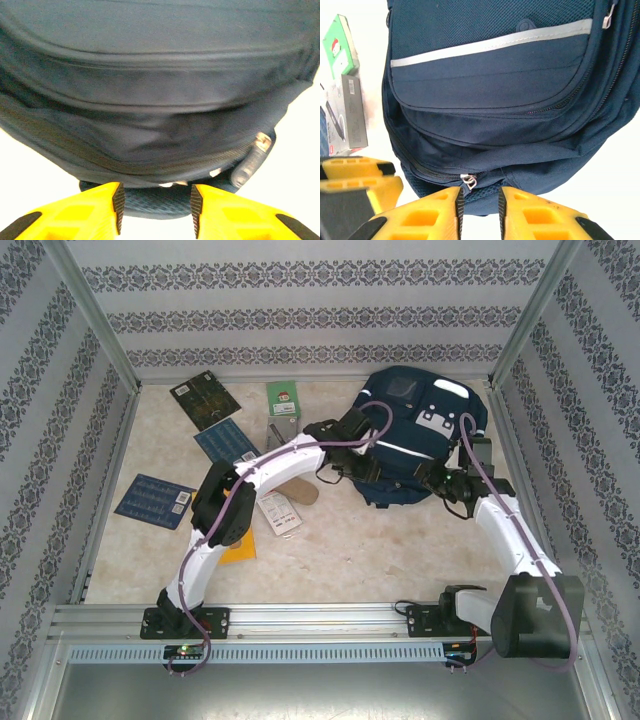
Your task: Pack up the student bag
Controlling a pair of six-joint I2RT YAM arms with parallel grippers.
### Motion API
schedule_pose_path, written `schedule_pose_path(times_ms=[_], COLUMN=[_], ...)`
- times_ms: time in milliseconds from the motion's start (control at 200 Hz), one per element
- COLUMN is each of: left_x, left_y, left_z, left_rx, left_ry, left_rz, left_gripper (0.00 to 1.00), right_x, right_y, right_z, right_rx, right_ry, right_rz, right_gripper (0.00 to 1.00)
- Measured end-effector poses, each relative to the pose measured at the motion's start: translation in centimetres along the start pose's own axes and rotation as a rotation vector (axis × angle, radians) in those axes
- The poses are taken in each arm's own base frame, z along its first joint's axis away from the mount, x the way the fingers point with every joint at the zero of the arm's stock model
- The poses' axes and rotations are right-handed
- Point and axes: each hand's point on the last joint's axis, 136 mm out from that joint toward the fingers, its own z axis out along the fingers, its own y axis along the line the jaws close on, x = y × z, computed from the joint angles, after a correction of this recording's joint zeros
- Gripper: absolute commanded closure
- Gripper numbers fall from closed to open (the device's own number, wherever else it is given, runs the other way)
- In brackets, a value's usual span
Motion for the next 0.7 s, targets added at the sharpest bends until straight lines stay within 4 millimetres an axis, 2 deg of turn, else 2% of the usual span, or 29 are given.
schedule_pose_path(times_ms=[135, 275, 550, 699], left_x=[1.1, 1.9, 0.5, -0.2], left_y=[-3.3, -5.1, -6.3, -6.4], left_z=[0.1, 0.2, -0.4, 0.7], left_rx=[0.028, 0.022, -0.021, -0.028], left_ry=[0.009, 0.009, -0.038, -0.040], left_rz=[0.146, 0.259, 0.378, 0.393], left_gripper=[0.62, 0.63, 0.66, 0.66], right_x=[-0.2, 0.1, 0.4, 0.5], right_y=[-0.7, -1.8, -2.2, -2.1], right_z=[-0.1, 0.0, -0.3, -0.3], right_rx=[0.011, 0.029, 0.030, 0.021], right_ry=[-0.007, -0.007, -0.015, -0.013], right_rz=[0.033, 0.070, 0.099, 0.098], right_gripper=[0.71, 0.70, 0.70, 0.69])
